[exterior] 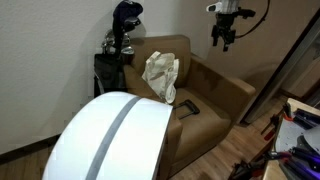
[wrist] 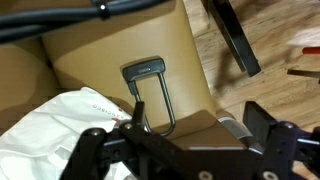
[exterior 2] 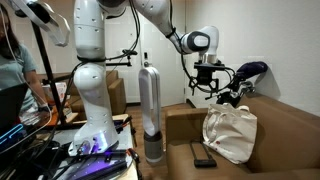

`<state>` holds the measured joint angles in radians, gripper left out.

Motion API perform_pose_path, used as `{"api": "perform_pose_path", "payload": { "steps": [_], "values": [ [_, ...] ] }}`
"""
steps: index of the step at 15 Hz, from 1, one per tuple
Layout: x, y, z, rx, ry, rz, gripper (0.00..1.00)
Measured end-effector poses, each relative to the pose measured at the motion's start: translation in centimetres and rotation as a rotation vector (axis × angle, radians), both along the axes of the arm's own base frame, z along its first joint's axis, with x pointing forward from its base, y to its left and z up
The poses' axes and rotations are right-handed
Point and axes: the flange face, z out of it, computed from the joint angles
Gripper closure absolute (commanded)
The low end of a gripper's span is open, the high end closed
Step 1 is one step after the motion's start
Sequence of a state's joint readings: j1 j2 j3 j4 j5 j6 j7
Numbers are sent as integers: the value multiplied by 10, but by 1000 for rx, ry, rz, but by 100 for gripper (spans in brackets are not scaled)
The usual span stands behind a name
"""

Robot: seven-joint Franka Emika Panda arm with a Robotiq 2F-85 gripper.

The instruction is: Pick up the black object on the chair and put it inside the bag

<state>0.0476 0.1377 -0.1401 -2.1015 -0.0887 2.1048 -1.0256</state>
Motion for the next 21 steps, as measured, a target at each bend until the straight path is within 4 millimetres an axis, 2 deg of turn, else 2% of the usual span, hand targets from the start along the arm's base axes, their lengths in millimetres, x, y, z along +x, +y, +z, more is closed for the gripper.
{"api": "perform_pose_path", "payload": {
  "steps": [4, 6, 8, 12, 14, 16, 17, 21],
  "values": [
    [5, -1, 0, 3, -3, 16, 0],
    [10, 13, -13, 36, -2, 94, 0],
    [23, 38, -46, 108, -6, 174, 0],
    [53, 84, -133, 165, 25, 272, 0],
    [68, 94, -172, 172, 28, 287, 0],
    [77, 95, -202, 174, 47, 294, 0],
    [76, 96, -207, 175, 52, 293, 0],
    [78, 98, -200, 174, 43, 300, 0]
  ]
}}
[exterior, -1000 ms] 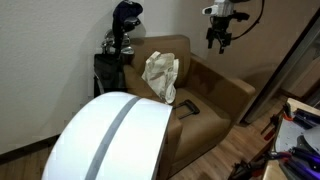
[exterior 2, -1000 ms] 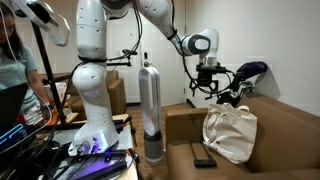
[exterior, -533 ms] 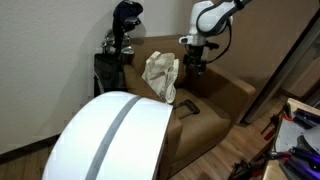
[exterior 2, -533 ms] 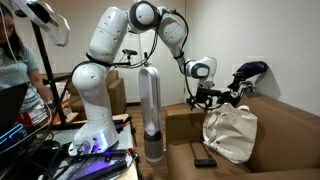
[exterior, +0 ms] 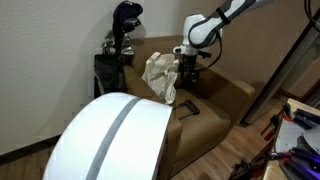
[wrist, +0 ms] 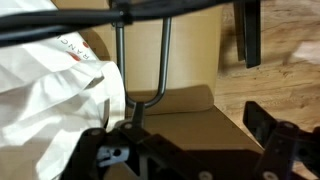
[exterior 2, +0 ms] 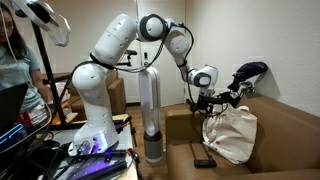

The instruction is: Pick up the black object on the chair and put it inside the bag

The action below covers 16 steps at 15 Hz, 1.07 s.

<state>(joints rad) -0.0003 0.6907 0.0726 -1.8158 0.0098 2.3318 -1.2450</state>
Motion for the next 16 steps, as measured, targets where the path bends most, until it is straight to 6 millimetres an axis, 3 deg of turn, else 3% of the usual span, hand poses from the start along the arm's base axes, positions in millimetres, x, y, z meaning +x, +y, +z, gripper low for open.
{"api": "perform_pose_path", "payload": {
  "steps": [3, 9, 16],
  "values": [
    [3, 1, -16, -4, -19, -41, 0],
    [-1, -10, -107, -32, 52, -75, 0],
    [-6, -42, -189, -45, 108, -124, 0]
  ]
}}
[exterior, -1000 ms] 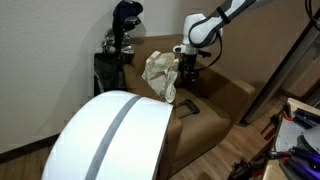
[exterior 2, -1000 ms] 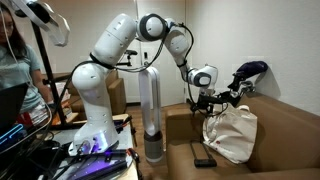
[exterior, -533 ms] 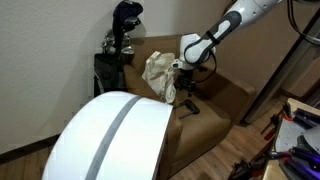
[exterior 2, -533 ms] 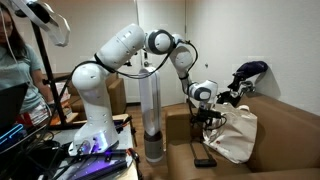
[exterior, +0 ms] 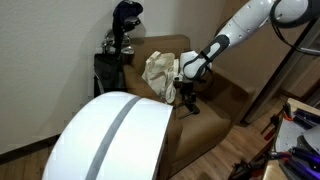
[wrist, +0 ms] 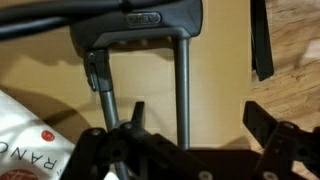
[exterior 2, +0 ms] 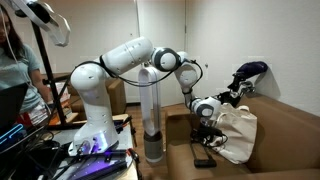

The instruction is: Pick up the black object on the chair and put it inside the bag

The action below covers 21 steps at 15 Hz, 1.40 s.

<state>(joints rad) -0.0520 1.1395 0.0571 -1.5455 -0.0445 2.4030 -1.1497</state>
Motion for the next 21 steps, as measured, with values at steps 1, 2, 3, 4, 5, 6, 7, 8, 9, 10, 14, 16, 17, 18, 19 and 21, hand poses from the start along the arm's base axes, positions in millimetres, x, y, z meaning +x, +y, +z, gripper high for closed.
{"api": "perform_pose_path", "payload": {
  "steps": [1, 2, 3, 4, 5, 6, 7, 8, 9, 10, 14, 16, 17, 18, 19, 21],
  "values": [
    [1, -3, -5, 5, 0, -8, 0],
    [2, -4, -8, 7, -1, -12, 0],
    [2, -4, -8, 6, -1, -10, 0],
    [2, -4, -8, 6, -1, -9, 0],
    [2, -4, -9, 6, -1, -8, 0],
    [2, -4, -12, 5, 0, -8, 0],
    [1, -5, -17, 1, 6, -4, 0],
    [-2, -8, -25, -7, 15, 5, 0],
    [-5, -11, -35, -20, 26, 19, 0],
    [-9, -16, -46, -34, 36, 32, 0],
    [-19, -32, -82, -76, 56, 68, 0],
    [-18, -33, -93, -83, 51, 80, 0],
    [-17, -34, -97, -83, 48, 80, 0],
    [-16, -34, -100, -82, 45, 79, 23],
    [-15, -34, -102, -80, 43, 77, 27],
    [-12, -35, -103, -74, 34, 69, 40]
  ]
}}
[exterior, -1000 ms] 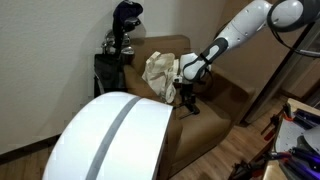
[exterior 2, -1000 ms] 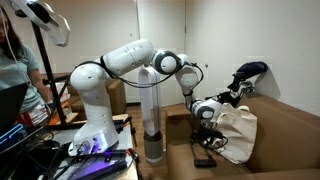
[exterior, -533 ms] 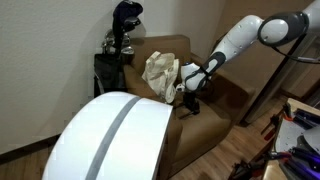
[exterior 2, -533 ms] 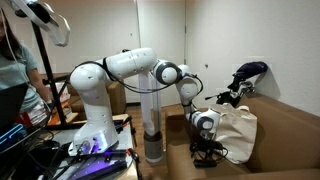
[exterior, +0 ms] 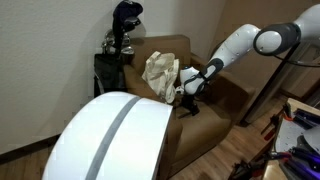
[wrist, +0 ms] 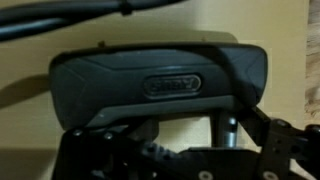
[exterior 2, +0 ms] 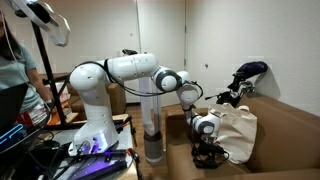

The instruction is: Pick up the black object on the chair and put it inside the bag

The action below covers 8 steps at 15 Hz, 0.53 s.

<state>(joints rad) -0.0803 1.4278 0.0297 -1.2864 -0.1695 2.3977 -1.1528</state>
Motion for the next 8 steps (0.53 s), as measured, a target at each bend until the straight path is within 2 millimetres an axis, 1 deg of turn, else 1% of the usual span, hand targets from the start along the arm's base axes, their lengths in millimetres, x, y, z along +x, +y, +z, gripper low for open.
{"api": "perform_pose_path", "payload": {
  "steps": [2, 4, 6, 8],
  "values": [
    [3, -2, 2, 13, -8, -16, 51],
    [3, -4, 3, 23, -5, -28, 54],
    [3, -4, 5, 30, -4, -35, 63],
    [2, -4, 8, 38, -1, -43, 77]
  ]
}}
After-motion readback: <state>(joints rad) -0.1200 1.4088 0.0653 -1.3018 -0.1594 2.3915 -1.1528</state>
